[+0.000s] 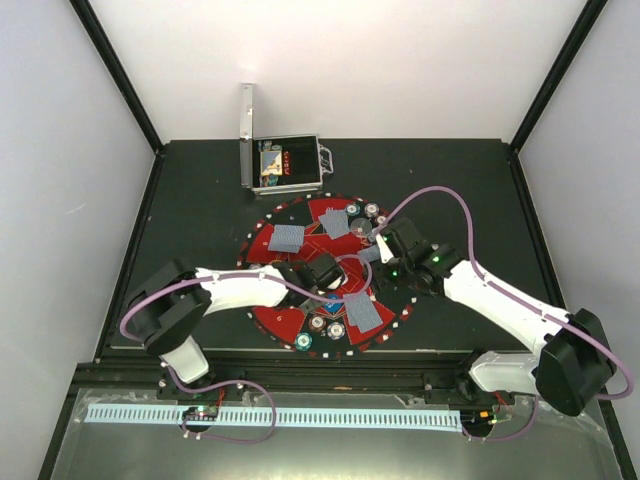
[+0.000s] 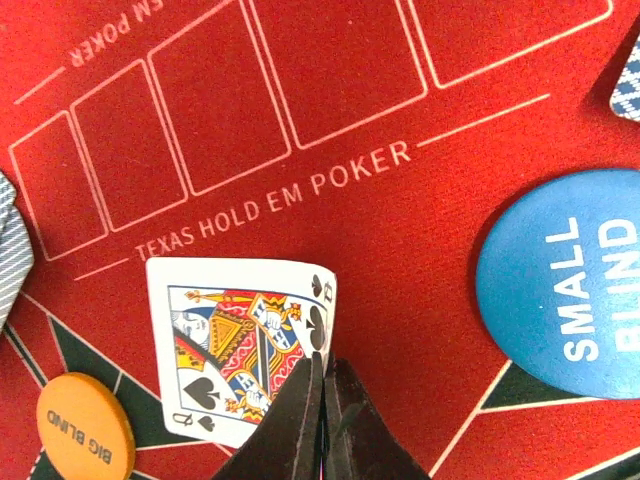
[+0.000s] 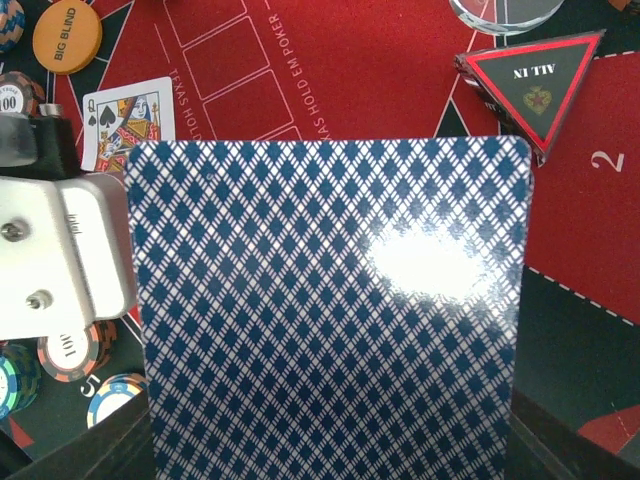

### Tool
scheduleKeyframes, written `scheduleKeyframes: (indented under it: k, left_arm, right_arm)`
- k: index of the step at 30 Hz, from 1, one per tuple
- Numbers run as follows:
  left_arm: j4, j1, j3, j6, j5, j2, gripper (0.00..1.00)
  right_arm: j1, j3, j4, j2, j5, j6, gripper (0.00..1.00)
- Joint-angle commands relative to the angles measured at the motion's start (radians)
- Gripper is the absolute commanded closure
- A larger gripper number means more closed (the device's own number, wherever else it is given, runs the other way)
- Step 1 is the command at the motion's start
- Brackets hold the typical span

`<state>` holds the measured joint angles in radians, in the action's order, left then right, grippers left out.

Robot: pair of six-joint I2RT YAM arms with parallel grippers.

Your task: Distribute texas hold em gaming equipment

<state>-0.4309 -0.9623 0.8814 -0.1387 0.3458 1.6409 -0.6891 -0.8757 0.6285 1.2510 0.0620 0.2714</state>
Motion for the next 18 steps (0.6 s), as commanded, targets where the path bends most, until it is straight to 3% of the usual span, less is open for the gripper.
scheduleKeyframes:
  k: [1, 18]
  left_arm:
    - [-0.012, 0.022, 0.021, -0.016, -0.044, 0.03, 0.99]
    - [0.032, 0.083, 0.085, -0.108, -0.008, 0.107, 0.93]
  right_arm:
    - [0.006, 0.002, -0.009, -0.03, -0.008, 0.009, 0.38]
    - [0.006, 0.006, -0.008, -0.02, 0.004, 0.012, 0.38]
